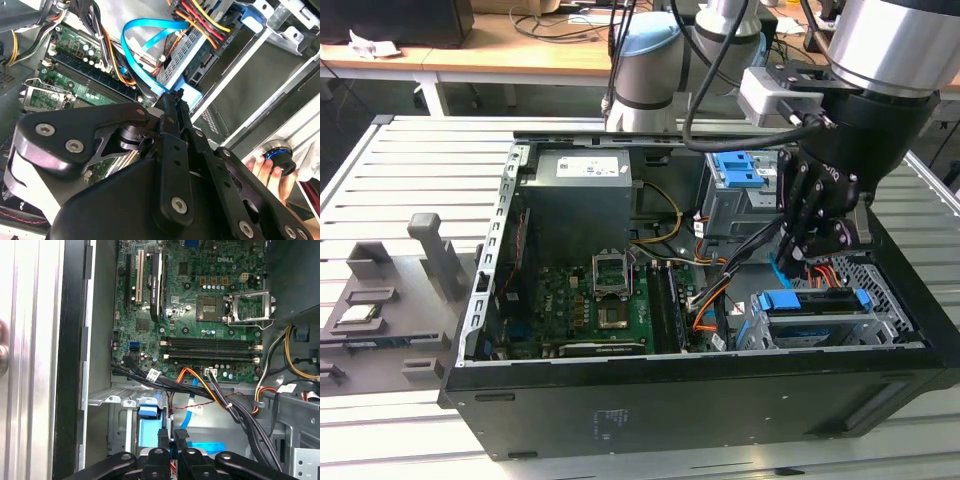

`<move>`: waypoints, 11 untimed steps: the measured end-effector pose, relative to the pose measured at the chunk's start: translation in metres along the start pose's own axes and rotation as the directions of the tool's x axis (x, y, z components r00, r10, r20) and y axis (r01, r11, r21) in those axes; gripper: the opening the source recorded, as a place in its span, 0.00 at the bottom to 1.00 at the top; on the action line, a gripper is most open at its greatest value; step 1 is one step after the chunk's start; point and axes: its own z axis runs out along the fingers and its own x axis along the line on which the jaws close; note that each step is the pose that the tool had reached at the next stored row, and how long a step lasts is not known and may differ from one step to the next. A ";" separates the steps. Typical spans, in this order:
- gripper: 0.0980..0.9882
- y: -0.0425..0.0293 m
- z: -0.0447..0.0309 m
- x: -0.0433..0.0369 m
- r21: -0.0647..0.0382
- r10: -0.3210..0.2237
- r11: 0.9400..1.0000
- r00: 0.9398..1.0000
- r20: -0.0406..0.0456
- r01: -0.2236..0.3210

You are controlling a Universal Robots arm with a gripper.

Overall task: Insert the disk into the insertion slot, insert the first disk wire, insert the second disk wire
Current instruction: 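Insert the second disk wire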

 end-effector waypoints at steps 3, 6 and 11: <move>0.07 -0.0042 0.0033 0.0053 -0.001 0.000 1.000 1.000 0.000 0.000; 0.07 -0.0144 0.0093 0.0144 -0.001 0.000 1.000 1.000 0.000 0.000; 0.07 -0.0261 0.0130 0.0106 -0.002 -0.002 1.000 1.000 0.000 0.002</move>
